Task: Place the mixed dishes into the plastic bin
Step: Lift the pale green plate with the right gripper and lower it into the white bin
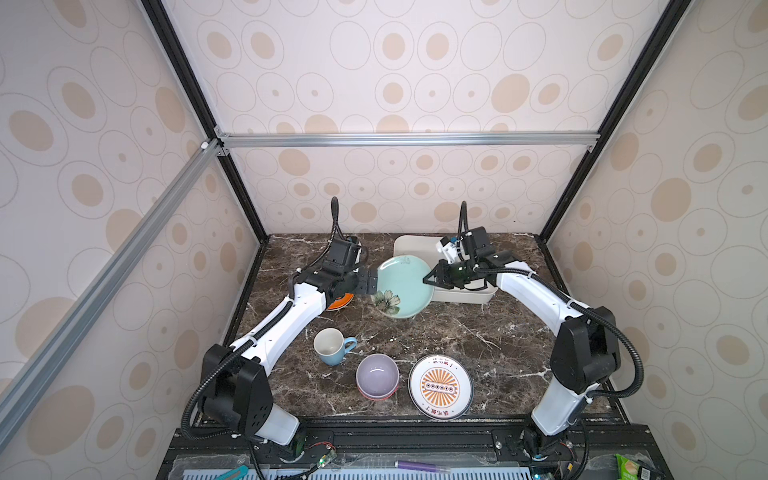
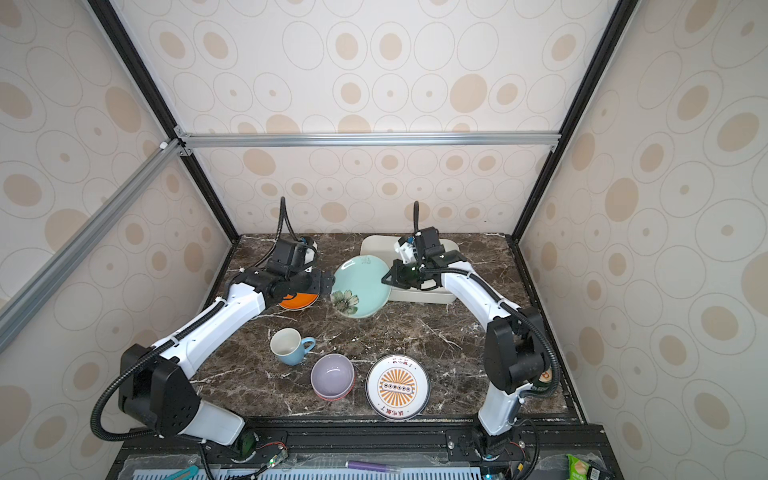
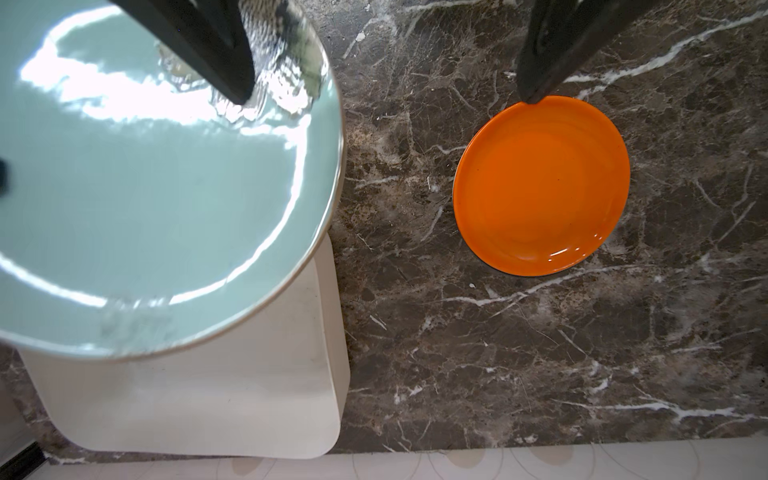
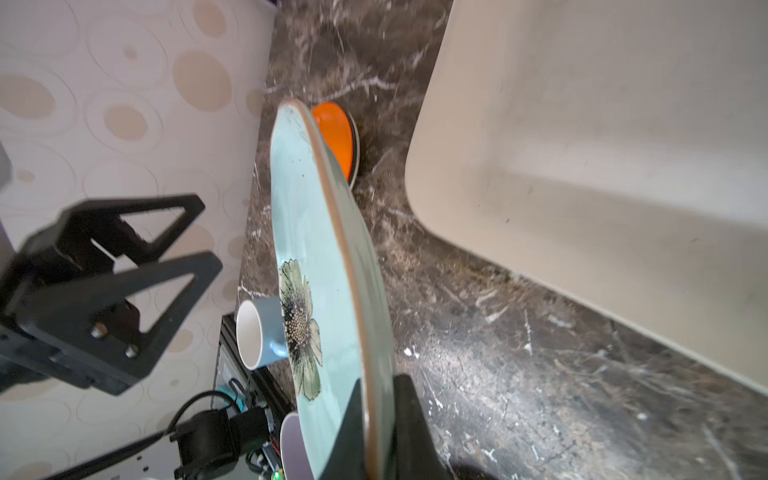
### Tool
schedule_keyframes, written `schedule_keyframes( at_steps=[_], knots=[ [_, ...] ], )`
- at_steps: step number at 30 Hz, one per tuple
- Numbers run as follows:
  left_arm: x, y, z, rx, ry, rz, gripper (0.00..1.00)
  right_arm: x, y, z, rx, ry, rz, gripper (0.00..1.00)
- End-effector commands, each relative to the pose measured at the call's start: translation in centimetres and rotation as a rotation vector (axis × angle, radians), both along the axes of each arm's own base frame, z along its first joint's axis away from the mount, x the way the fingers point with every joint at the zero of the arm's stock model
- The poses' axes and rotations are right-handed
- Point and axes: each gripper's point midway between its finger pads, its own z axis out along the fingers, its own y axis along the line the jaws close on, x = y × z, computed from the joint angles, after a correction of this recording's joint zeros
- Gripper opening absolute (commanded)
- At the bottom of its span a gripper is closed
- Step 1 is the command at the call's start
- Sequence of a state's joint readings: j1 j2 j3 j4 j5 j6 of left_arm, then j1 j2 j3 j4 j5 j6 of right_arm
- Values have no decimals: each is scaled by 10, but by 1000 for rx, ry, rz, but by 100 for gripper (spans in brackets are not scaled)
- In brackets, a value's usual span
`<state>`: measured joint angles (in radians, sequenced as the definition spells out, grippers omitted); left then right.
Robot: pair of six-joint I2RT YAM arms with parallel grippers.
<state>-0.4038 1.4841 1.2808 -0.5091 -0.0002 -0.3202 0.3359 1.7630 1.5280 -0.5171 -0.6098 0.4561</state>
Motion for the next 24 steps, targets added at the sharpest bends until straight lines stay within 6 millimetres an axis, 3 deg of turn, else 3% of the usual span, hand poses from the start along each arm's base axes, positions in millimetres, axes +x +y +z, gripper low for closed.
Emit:
schedule_keyframes(
  at_steps=[1,2,6,13,19,24],
  knots=[
    [3,9,11,10,-42,10,99,29,-8,34,74,-81,-18,0],
    [4,10,10,10,-41,11,99,44,-24,33,78,-83,-62,0],
    [9,11,4,5,-36,12,99,77,-51,10,58,-47,-145,0],
    [13,9,-14,-2,-35,12,99,112,-83,-45,11,38,-203,0],
    [21,7,-28,7,-7,1,99,123,-77,-83,20,106,-199,0],
    [21,4,-38,0,18,-10,99,117,-55,-110,13,151,-157,2]
  ],
)
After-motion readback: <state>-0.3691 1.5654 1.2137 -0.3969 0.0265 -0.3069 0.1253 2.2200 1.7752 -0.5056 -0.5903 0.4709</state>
